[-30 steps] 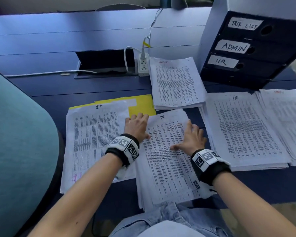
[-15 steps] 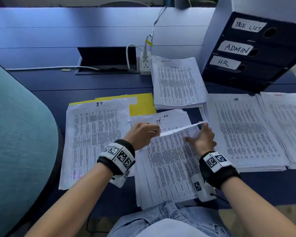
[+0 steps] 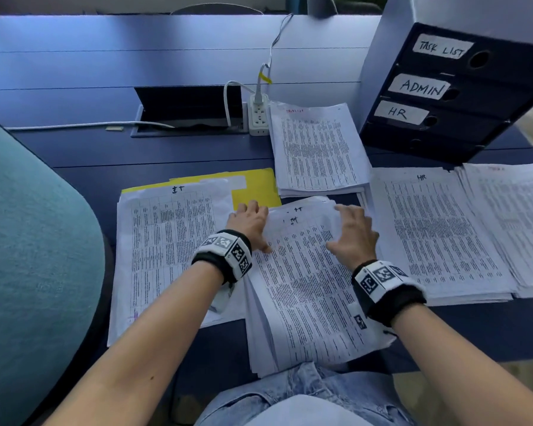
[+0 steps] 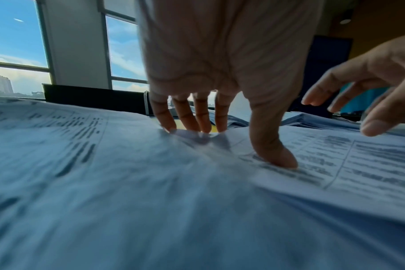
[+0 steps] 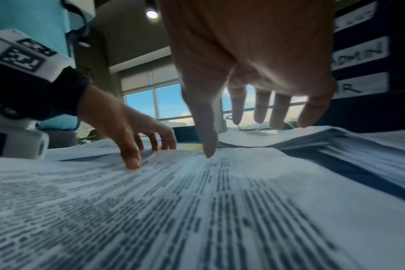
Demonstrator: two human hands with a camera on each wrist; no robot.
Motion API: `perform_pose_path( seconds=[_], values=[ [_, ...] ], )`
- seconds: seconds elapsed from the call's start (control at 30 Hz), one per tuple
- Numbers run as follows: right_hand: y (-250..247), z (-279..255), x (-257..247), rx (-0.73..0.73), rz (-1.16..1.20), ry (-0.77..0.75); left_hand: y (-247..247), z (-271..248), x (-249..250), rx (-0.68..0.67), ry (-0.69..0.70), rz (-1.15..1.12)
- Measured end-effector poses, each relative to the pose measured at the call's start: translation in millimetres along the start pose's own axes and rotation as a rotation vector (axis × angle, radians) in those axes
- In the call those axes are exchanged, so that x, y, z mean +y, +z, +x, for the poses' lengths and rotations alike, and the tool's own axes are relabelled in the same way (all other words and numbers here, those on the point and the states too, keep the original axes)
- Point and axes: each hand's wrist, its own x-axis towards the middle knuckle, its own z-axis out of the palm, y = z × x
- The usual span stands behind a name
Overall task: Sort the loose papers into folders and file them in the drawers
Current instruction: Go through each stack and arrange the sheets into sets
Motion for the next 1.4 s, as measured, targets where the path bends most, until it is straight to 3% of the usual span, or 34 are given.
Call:
perform_pose_path(
  seconds=[0.07,0.17,0.3,0.4,0.5,0.63,0.73,1.03,1.2,1.27,1.33,1.4],
  values=[
    [1,2,-12,-0.049,-0.109,-0.147,0,-1,2,-0.004,-0.024,-0.024],
    [7,4,-28,-0.118,-0.192,-0.251,-1,-2,5,-0.010,-0.024,-0.039],
    [13,5,-44,-0.176,-0.326,-0.347,-2,-4,2,0.103,0.133,-0.130],
    [12,4,-45,-0.128,-0.400,-0.360,-8,-9,-2,0.187,0.179,-0.284],
    [13,-1,-41,-0.055,-0.439,-0.395,-11,-4,-4,0.231,0.126,-0.474],
    [21,-8,-35,-0.085,-0.399,-0.465,-11,1,0,0.108,-0.011,-0.379],
    [26,-9,-32,-0.104,-0.387,-0.458,-9,3,7,0.058,-0.049,-0.288],
    [25,-5,-33,-0.074,-0.392,-0.442,-5,4,6,0.193,-0.020,-0.186],
    [24,-4,-35,-0.061,-0.369,-0.382,-8,-1,4,0.240,0.144,-0.387],
    [23,-4,-36,0.052,-0.413,-0.372,-13,-7,5,0.172,0.191,-0.524],
    [25,-3,-36,0.167,-0.472,-0.376,-17,-8,6,0.071,0.179,-0.625],
    [24,-6,-37,0.188,-0.519,-0.384,-18,-7,5,0.024,0.102,-0.782]
  ],
)
